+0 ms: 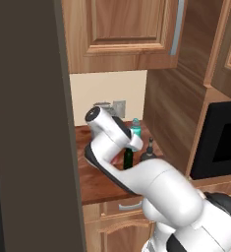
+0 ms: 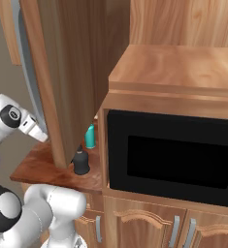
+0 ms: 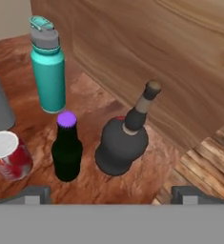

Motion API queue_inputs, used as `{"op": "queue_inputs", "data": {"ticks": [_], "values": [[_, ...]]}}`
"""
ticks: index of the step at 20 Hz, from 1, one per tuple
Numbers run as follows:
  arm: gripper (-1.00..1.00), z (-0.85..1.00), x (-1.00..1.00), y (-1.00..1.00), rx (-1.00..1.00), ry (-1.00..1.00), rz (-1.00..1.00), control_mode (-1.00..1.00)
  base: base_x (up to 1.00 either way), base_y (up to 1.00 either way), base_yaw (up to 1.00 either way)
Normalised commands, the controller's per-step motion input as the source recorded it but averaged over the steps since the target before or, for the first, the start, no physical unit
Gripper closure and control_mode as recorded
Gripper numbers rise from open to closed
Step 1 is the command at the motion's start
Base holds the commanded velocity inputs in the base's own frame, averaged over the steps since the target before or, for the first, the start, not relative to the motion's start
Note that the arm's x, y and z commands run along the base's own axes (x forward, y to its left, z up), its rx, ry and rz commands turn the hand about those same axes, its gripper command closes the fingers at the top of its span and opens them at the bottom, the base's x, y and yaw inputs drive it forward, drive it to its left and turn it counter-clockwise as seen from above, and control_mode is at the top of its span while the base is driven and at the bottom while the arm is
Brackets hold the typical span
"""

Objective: Sort all alcoholic drinks to one cabinet, and non-alcoholic drinks to the other.

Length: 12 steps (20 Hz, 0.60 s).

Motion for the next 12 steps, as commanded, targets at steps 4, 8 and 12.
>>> {"op": "queue_inputs", "data": {"ticks": [4,8,12], "values": [[-1.0,-0.17,0.04,0.0,-0.05,-0.09,-0.12,-1.0,0.0,0.0,0.0],[-1.0,-0.03,0.01,0.0,0.0,-0.14,-0.07,-1.0,0.0,0.0,0.0],[-1.0,0.0,0.0,0.0,0.0,-0.17,-0.07,-1.0,0.0,0.0,0.0]]}}
